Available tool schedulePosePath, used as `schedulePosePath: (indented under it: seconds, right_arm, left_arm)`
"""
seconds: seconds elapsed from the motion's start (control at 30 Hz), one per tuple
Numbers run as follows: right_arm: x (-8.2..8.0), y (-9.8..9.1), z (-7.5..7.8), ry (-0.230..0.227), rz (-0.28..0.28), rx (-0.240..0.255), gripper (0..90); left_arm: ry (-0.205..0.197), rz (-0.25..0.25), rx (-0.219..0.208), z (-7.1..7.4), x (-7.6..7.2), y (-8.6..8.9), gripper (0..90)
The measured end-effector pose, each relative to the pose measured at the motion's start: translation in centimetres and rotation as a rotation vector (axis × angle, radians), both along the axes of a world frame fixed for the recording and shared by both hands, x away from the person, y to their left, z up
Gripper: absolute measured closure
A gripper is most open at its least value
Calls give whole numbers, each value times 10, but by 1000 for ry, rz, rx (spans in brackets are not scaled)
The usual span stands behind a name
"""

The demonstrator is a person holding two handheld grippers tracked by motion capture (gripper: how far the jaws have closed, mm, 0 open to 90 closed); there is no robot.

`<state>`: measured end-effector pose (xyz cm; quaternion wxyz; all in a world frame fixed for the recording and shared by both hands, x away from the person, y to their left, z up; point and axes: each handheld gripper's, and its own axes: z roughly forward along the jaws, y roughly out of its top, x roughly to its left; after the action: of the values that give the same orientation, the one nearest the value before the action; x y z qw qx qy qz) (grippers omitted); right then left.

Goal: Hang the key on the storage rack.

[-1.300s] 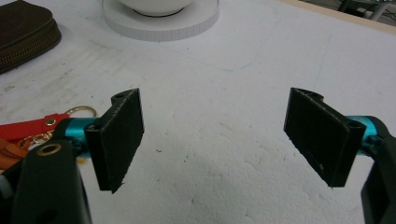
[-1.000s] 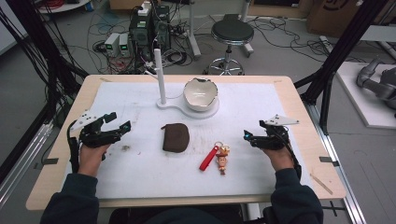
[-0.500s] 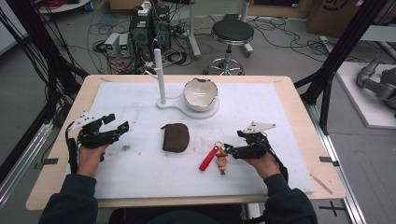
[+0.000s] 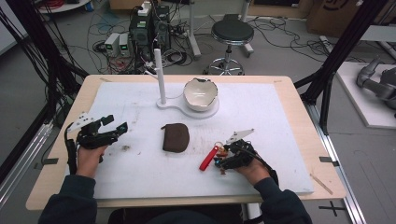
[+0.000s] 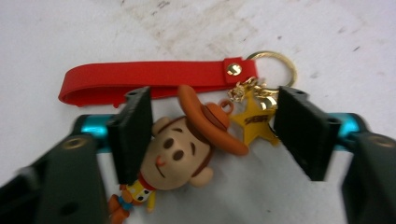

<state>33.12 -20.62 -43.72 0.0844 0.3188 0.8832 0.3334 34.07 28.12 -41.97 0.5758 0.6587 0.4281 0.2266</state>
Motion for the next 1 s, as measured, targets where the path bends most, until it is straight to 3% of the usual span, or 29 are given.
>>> schedulePosePath:
  seconds: [0.1,0.13,0.17,0.2,0.27,0.3,0.33,0.47,0.5,0.57,0.6,0.63,0.67,0.73,0.83,0.9,0.97,1.0]
  right_arm:
    - [3,-4,2,-36,-16,-22,382]
    - [4,-5,3,-58,-27,-34,386]
    - [4,-7,5,-113,-57,-74,396]
    - [4,-7,5,-113,-57,-74,396]
    - [6,-11,6,-160,-93,-94,403]
    - [7,-14,7,-158,-118,-94,395]
    - [8,-19,6,-144,-161,-84,328]
    - [5,-24,7,-110,-202,-88,248]
    - [5,-24,7,-110,-202,-88,248]
    - [4,-22,6,-28,-158,-64,259]
    - [4,-22,6,-28,-158,-64,259]
    - [2,-19,3,2,-119,-70,297]
    - [3,-18,2,-1,-127,-103,294]
    - [4,-18,2,-3,-128,-113,289]
    - [5,-22,7,-16,-164,-174,270]
    - [6,-35,11,-13,-250,-226,274]
    - [7,-39,12,-16,-275,-236,302]
    - [8,-47,11,-20,-278,-194,420]
  left_arm:
    - [0,1,-3,0,0,0,227]
    - [-1,4,-1,0,0,0,228]
    - [1,5,-1,0,1,0,228]
    - [0,6,-2,-1,1,0,228]
    - [5,4,0,-1,1,1,228]
    - [6,5,0,-1,1,0,228]
    - [6,4,1,-1,1,0,228]
    - [7,5,2,-1,1,0,228]
    - [7,6,2,-1,1,1,228]
    - [7,5,4,-1,1,1,228]
    - [7,6,4,-1,1,1,228]
    - [7,6,3,-1,1,1,228]
    - [8,7,3,-1,1,0,228]
    - [8,8,6,-1,1,0,228]
    - [9,8,5,-1,1,1,228]
    - [10,8,7,-2,1,1,228]
    - [12,7,4,-2,2,1,228]
    - [12,6,6,-2,2,0,228]
